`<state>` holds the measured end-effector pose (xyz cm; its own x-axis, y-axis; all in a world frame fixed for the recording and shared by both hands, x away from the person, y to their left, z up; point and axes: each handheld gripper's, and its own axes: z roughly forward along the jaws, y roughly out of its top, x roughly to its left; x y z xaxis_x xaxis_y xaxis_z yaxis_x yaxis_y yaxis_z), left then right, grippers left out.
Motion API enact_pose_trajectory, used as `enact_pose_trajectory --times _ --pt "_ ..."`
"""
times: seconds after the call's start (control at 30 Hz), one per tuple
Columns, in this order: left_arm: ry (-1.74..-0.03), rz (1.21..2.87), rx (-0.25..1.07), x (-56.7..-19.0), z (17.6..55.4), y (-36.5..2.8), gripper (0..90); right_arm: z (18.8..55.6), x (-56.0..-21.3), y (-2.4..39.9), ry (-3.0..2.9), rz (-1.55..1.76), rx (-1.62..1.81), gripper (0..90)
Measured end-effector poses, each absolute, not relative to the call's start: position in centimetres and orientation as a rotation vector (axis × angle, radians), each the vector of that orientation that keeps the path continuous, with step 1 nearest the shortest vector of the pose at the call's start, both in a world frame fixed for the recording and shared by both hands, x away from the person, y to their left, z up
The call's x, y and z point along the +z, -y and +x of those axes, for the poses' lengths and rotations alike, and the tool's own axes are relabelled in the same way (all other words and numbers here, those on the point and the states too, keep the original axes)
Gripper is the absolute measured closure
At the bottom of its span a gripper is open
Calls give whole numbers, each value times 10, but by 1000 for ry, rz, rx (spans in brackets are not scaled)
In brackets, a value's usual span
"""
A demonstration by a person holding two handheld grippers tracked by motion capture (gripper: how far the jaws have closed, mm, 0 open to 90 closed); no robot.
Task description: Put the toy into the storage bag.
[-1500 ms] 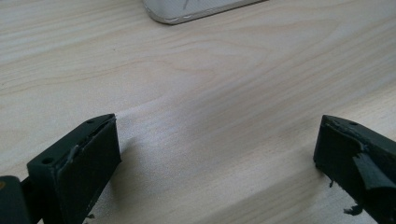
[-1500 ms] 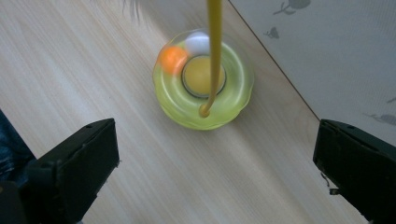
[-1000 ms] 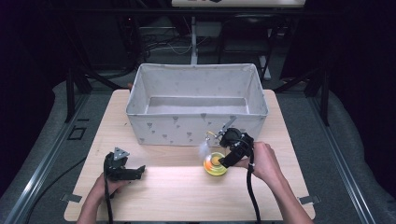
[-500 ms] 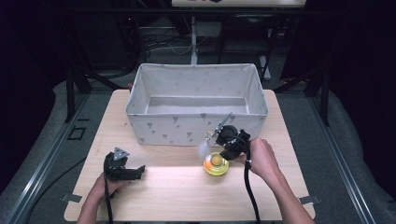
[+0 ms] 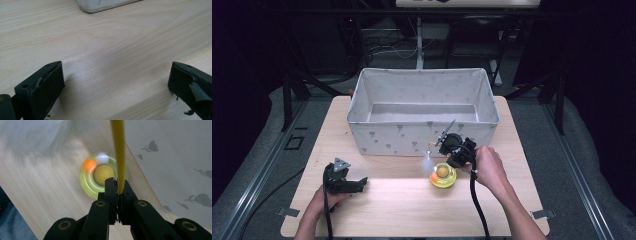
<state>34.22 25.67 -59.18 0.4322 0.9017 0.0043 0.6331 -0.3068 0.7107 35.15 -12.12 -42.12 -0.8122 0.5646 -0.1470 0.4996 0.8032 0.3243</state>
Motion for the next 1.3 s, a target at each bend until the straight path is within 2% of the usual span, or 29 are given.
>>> enact_pose_trajectory --times 1.3 --pt "-1287 2049 538 -592 342 -257 3 352 -374 125 -2736 781 427 884"
